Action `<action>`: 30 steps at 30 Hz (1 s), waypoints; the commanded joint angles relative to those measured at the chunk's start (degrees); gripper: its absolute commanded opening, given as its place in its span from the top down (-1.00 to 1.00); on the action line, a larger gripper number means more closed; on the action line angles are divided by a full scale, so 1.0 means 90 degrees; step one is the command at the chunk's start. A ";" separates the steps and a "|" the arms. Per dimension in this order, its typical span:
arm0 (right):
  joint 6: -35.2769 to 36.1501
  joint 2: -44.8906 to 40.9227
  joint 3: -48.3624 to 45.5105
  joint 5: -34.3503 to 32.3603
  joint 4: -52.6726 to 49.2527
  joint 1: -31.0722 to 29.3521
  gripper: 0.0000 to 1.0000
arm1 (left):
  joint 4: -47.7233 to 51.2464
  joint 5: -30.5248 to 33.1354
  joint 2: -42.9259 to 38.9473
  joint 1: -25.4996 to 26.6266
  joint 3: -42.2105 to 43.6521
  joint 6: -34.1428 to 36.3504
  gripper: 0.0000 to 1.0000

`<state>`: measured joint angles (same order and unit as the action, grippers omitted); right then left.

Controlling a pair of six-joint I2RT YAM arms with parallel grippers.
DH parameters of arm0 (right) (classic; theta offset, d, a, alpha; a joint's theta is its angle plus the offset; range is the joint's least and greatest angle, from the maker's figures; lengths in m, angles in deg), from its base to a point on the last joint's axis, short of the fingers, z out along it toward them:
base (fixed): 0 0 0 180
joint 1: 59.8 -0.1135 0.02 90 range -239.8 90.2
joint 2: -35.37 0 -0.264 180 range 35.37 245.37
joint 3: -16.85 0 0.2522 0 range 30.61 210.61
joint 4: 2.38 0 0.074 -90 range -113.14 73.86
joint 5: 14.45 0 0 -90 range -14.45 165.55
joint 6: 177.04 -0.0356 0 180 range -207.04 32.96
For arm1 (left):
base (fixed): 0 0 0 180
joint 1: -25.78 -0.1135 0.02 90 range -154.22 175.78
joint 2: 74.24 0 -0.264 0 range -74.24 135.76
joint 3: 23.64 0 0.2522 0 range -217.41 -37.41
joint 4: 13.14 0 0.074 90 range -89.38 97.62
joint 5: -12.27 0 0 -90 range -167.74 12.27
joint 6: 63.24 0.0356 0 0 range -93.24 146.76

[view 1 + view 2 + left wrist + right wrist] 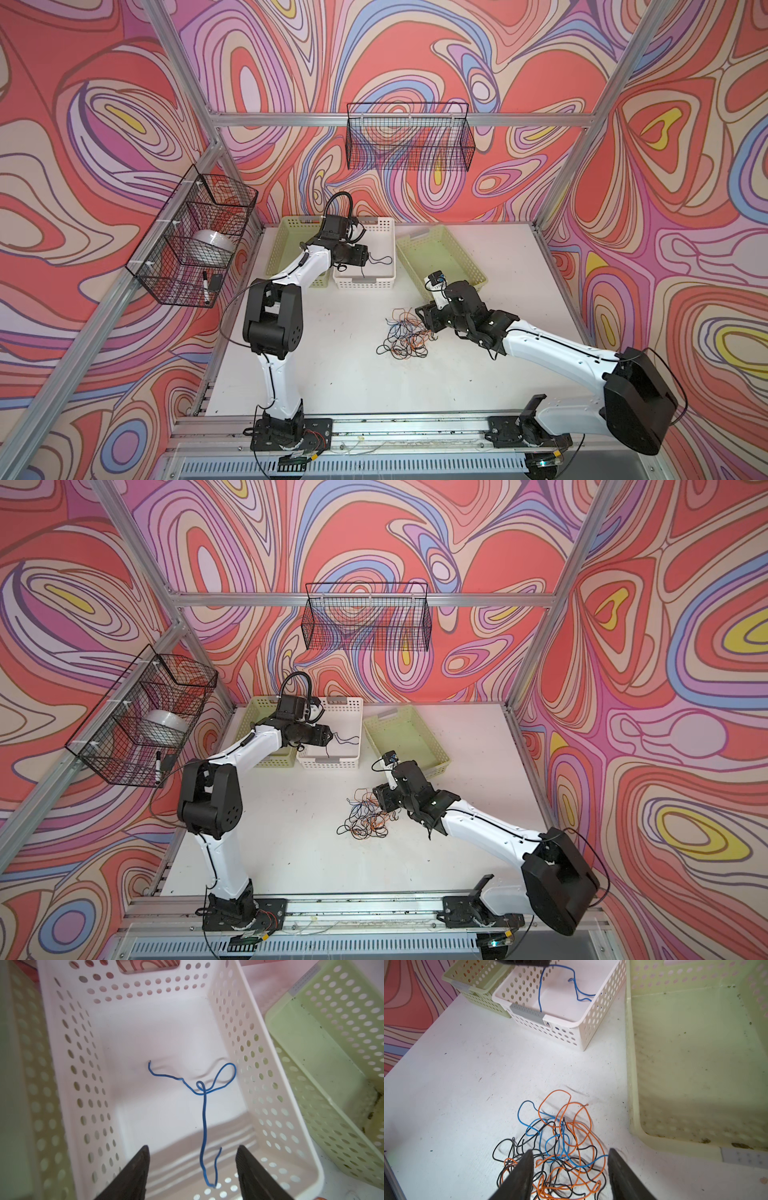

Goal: Untangle the cables
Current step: 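Release the blue wire in the white basket and return the left gripper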

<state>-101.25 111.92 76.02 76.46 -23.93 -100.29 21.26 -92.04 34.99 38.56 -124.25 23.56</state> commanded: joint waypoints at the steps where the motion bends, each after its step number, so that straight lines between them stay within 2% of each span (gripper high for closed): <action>1: 0.0061 0.0306 0.0292 0.0283 -0.0225 -0.0003 -0.16 | -0.0145 0.0080 -0.0986 0.0131 0.0522 -0.0030 -0.36; 7: 0.0129 0.0748 0.0473 0.0714 -0.0131 -0.0013 -0.12 | 0.0092 0.0361 -0.2321 0.0870 0.1963 0.0099 -0.27; 10: 0.0164 0.0691 0.0370 0.0619 -0.0109 -0.0013 -0.11 | 0.0201 0.0520 -0.2764 0.1315 0.2643 -0.0275 -0.27; 14: 0.0280 0.0407 0.0196 0.0352 -0.0215 -0.0013 -0.11 | 0.0225 0.0736 -0.2922 0.1847 0.3178 -0.1872 -0.27; 18: 0.0264 0.0017 -0.0055 0.0099 -0.0267 -0.0013 -0.11 | 0.0276 0.0796 -0.2571 0.2181 0.3396 -0.4118 -0.26; 20: 0.0195 -0.0137 -0.0190 0.0037 -0.0277 -0.0013 -0.11 | 0.0068 0.0733 -0.2381 0.2356 0.3448 -0.4924 -0.26; 24: -0.0013 -0.0472 -0.0447 -0.0037 -0.0307 -0.0013 -0.11 | -0.0271 0.0587 -0.2013 0.2579 0.3400 -0.6134 -0.26; 30: -0.0168 -0.0984 -0.0811 -0.0169 -0.0342 -0.0013 -0.11 | -0.0512 0.0235 -0.1746 0.2614 0.3533 -0.7170 -0.22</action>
<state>-101.58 105.06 70.05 76.50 -26.40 -100.29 18.68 -88.78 18.58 61.86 -93.72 -31.48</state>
